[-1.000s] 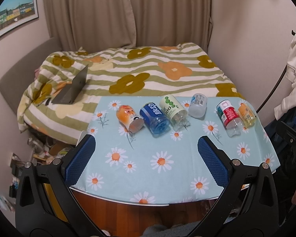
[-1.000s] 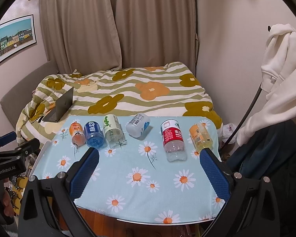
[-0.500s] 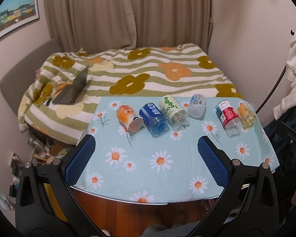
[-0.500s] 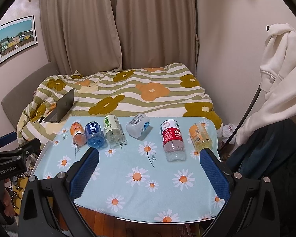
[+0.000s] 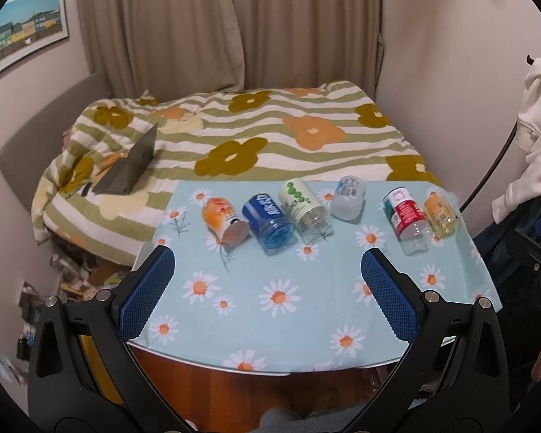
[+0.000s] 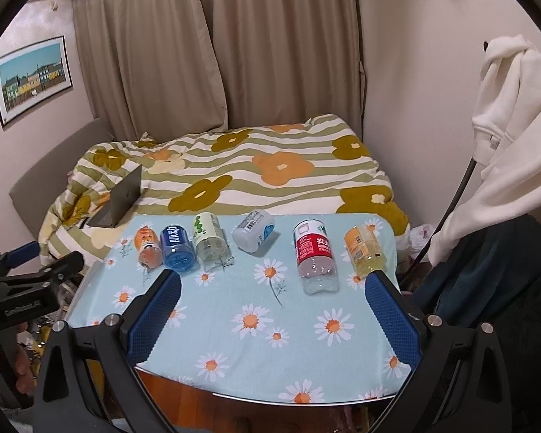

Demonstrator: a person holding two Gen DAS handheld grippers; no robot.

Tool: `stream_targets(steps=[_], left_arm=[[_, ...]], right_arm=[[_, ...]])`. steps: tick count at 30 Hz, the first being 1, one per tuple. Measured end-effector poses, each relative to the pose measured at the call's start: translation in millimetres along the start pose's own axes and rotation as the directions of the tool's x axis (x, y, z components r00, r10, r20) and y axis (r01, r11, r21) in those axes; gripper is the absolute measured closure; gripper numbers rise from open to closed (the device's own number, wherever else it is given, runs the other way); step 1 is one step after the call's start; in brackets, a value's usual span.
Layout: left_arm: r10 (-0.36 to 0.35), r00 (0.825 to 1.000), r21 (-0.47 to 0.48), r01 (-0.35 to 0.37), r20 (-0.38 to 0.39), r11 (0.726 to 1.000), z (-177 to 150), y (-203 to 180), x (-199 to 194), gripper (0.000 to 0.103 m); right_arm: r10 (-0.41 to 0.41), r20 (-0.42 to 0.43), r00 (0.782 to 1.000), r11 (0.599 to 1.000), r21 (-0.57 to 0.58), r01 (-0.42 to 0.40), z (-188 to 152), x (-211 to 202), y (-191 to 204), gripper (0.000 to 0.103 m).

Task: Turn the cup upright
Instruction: 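Reach the left tool to the sideways clear cup and close on it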

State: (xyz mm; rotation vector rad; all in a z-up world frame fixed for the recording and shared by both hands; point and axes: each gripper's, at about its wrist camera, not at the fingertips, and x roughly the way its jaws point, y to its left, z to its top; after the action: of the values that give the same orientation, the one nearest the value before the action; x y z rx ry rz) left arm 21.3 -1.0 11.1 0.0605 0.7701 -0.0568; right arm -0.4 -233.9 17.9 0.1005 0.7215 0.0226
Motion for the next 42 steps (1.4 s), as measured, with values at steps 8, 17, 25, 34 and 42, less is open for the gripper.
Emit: stream_targets(steps=[8, 17, 25, 34, 42], left_arm=[[0.012, 1.0, 0.074, -0.014, 0.028, 0.997, 22.7, -45.0, 6.5, 0.0], [-0.081, 0.995, 0.187, 0.09, -0.06, 0.978, 59.1, -85.3, 64.4, 0.0], [-0.158, 0.964, 0.284, 0.217, -0.216, 0.934, 88.5, -119.9, 154.4, 0.0], [-0.169, 0.908, 0.339, 0.308, -0.383, 0.889, 89.2, -144.5, 247.1, 0.0], [-0.156, 0.856, 0.327, 0.348, -0.492, 0.878, 71.8, -155.7, 311.2, 0.0]], right_arm=[[0.036, -0.03, 0.999, 0.999, 0.007, -0.035, 3.0, 5.5, -31.6, 0.001], [-0.01, -0.065, 0.998, 1.0, 0.028, 0.012, 1.6, 30.3, -61.9, 0.001], [-0.071, -0.1, 0.992, 0.99, 0.116, 0.083, 5.6, 63.4, -88.3, 0.001], [-0.12, -0.189, 0.974, 0.959, 0.233, 0.164, 7.3, 111.4, -105.5, 0.001], [-0.154, -0.277, 0.948, 0.933, 0.275, 0.232, -7.9, 148.9, -114.0, 0.001]])
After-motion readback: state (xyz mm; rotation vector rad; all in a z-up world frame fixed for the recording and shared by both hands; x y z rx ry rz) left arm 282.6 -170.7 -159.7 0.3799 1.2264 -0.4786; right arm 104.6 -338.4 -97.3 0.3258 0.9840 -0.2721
